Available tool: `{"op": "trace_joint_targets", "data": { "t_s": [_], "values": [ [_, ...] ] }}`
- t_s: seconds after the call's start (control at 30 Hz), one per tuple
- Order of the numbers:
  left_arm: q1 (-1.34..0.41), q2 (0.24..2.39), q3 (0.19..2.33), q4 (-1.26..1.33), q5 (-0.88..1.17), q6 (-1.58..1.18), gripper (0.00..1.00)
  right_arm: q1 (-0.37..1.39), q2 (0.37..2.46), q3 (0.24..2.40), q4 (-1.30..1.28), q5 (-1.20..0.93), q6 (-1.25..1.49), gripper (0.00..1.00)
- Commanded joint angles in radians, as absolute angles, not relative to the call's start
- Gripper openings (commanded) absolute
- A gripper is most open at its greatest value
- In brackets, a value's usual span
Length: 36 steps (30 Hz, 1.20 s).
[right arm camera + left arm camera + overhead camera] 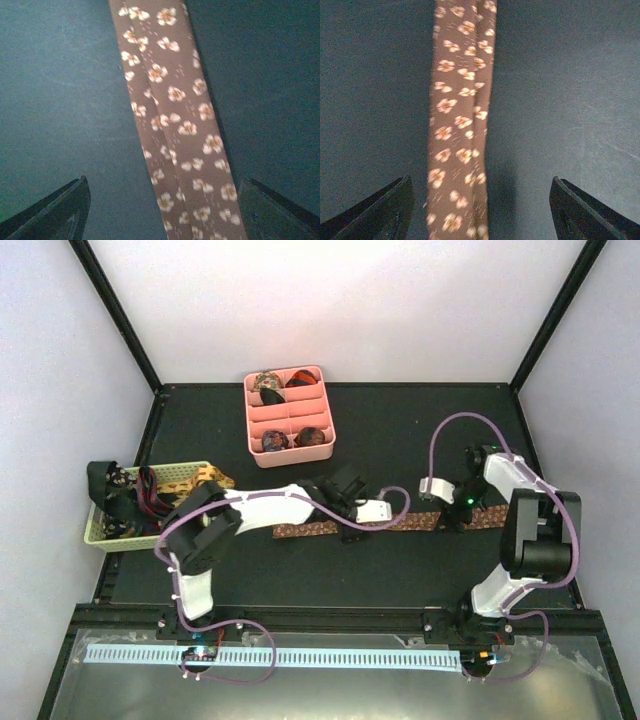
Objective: Roll the ties
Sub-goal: Smooth out the tie at the center of the board.
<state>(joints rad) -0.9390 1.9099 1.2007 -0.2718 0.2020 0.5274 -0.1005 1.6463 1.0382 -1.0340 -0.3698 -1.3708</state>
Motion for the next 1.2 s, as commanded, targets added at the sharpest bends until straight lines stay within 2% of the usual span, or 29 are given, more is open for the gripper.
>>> {"op": "trace_joint_targets", "data": {
  "t_s": [0.0, 0.17, 0.27, 0.4, 0.47, 0.57, 1.17],
  "values": [
    [-0.854, 1.756, 1.143, -0.268, 0.352, 0.472, 0.78, -0.023, 1.664, 1.019, -0.964, -0.344, -1.384, 0.83],
    [-0.769, 1.653, 1.043, -0.313, 0.347, 0.503, 0.78, 0.041, 1.725, 1.033, -0.928, -0.296, -1.359, 0.79],
    [-0.724, 1.609, 1.0, -0.334, 0.333, 0.524, 0.78, 0.057, 1.756, 1.042, -0.926, -0.272, -1.357, 0.73],
    [-0.682, 1.571, 0.965, -0.348, 0.323, 0.531, 0.78, 0.059, 1.782, 1.03, -0.912, -0.232, -1.371, 0.62],
    [-0.671, 1.559, 0.957, -0.354, 0.32, 0.532, 0.78, 0.059, 1.789, 1.024, -0.908, -0.204, -1.381, 0.51],
    [-0.662, 1.545, 0.946, -0.36, 0.319, 0.538, 0.78, 0.059, 1.793, 1.015, -0.907, -0.17, -1.394, 0.42],
    [-0.65, 1.495, 0.89, -0.38, 0.345, 0.59, 0.77, -0.11, 1.743, 0.979, -0.905, -0.02, -1.523, 0.43]
  ]
}}
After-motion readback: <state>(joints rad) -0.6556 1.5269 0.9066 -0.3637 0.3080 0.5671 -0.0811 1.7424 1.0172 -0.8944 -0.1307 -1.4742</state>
